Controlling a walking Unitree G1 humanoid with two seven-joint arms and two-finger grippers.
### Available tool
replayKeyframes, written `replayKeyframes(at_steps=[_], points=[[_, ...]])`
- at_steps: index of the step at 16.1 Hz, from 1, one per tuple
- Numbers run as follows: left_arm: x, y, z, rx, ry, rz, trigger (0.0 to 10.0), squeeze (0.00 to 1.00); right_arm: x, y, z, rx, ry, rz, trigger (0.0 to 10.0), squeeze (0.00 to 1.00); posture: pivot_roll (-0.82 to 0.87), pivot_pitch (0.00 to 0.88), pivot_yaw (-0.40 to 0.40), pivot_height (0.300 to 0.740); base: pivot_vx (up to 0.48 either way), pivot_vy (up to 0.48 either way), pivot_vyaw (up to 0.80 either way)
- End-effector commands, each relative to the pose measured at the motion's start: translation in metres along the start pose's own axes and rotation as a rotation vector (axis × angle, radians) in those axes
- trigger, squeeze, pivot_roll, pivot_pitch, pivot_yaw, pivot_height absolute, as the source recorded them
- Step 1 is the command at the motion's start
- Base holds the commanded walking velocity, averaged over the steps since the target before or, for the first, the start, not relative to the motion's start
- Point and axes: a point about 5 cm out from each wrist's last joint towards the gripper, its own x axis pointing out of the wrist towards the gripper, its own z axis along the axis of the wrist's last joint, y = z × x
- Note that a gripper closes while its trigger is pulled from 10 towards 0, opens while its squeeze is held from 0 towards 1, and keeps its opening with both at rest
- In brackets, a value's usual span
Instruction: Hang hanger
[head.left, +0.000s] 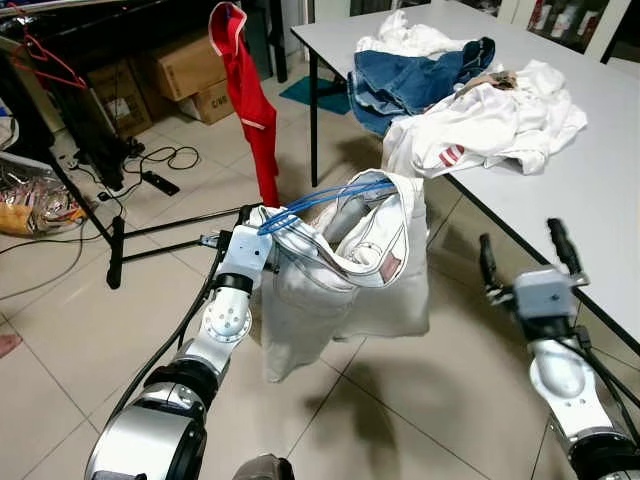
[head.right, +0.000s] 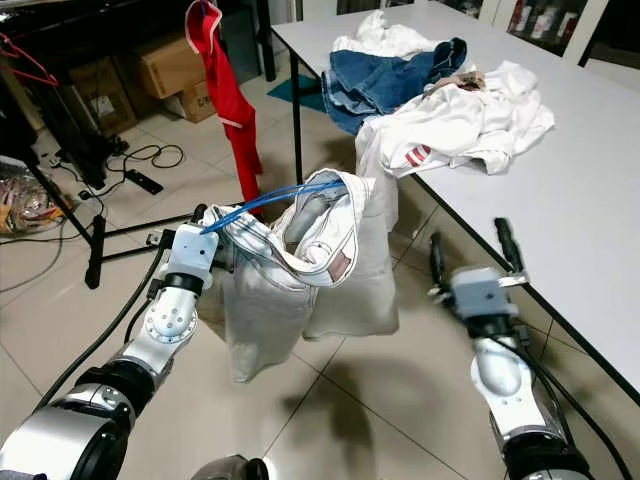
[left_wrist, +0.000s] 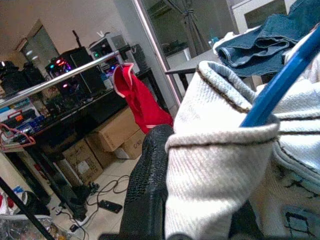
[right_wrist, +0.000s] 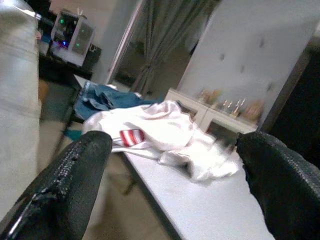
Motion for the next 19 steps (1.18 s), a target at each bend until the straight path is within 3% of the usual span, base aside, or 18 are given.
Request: replayKeyframes(at_steps=[1,2,5,7,11,13,15,17,19], points=[[0.003,0.005,0.006,-0.005,-0.049,0.034,10.0,0.0,0.001,0.003,0.0,0.109,0.039,0.003,10.0,0.0,-0.01,0.0,0.088,0.74,0.0,0.0,0.0],[0.003,0.006,0.005,0.008,-0.042,0.033,10.0,0.0,-0.001,0.015,0.003,0.329,0.116,0.082,10.0,0.22,-0.02,0.0,0.089,0.74,0.0,0.0,0.0],[0.004,0.009,0.004,0.02,-0.04,0.037,10.0,0.0,-0.005,0.031,0.016,0.484,0.123,0.206,10.0,0.27,-0.02,0.0,0.091,0.74,0.0,0.0,0.0],[0.004,0.01,0.004,0.026,-0.039,0.039,10.0,0.0,-0.002,0.032,0.028,0.581,0.125,0.245,10.0,0.29,-0.02,0.0,0.092,0.74,0.0,0.0,0.0],[0.002,0.011,0.001,0.042,-0.027,0.035,10.0,0.0,0.008,0.018,0.047,0.674,0.132,0.276,10.0,0.28,-0.03,0.0,0.095,0.74,0.0,0.0,0.0],[0.001,0.012,-0.002,0.055,-0.016,0.034,10.0,0.0,0.001,0.031,0.057,0.747,0.159,0.414,10.0,0.27,-0.03,0.0,0.095,0.74,0.0,0.0,0.0],[0.0,0.011,-0.002,0.072,-0.017,0.026,10.0,0.0,-0.008,0.047,0.049,0.699,0.244,0.475,10.0,0.28,-0.03,0.0,0.095,0.74,0.0,0.0,0.0],[0.0,0.011,-0.003,0.093,-0.014,0.015,10.0,0.0,-0.01,0.061,0.055,0.715,0.273,0.517,10.0,0.27,-0.03,0.0,0.095,0.74,0.0,0.0,0.0],[-0.001,0.01,-0.004,0.114,-0.015,-0.001,10.0,0.0,-0.003,0.065,0.056,0.705,0.312,0.497,10.0,0.27,-0.03,0.0,0.095,0.74,0.0,0.0,0.0]])
